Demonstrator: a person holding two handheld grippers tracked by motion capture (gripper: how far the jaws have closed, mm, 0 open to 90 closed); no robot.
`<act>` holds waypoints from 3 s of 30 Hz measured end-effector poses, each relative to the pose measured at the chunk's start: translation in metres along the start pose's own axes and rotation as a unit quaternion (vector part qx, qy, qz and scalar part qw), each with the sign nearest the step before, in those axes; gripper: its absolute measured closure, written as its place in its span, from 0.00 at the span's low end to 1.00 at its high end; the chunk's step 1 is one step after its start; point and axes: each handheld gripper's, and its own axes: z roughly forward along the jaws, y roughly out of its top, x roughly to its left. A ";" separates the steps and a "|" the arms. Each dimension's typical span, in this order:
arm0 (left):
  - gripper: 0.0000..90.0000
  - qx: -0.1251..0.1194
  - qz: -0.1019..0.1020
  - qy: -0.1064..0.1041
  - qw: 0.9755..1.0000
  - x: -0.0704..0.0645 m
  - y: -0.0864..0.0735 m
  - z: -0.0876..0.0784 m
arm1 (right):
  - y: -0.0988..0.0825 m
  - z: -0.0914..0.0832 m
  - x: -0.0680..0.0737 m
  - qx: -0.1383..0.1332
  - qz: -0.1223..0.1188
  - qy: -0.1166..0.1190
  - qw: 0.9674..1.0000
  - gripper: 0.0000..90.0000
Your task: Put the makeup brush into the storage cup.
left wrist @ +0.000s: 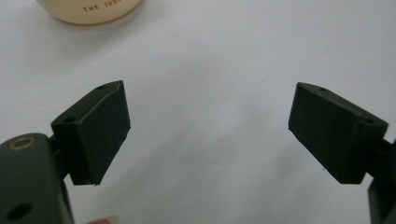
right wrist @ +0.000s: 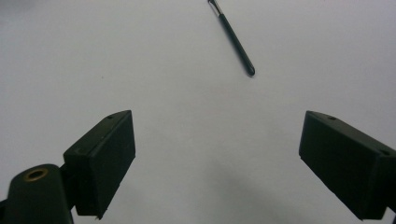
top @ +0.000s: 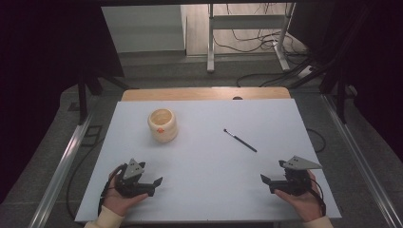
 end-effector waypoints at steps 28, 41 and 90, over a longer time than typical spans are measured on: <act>0.14 0.010 0.000 0.002 1.000 -0.001 -0.002 0.002 | 0.001 0.002 -0.001 0.009 -0.003 -0.002 1.000 0.14; 0.14 0.008 0.003 0.003 1.000 -0.001 -0.001 0.001 | 0.010 0.007 0.004 0.013 -0.008 0.010 1.000 0.15; 0.13 0.008 0.005 -0.001 1.000 -0.003 -0.001 0.000 | 0.089 0.041 0.009 0.028 -0.035 0.023 0.999 0.16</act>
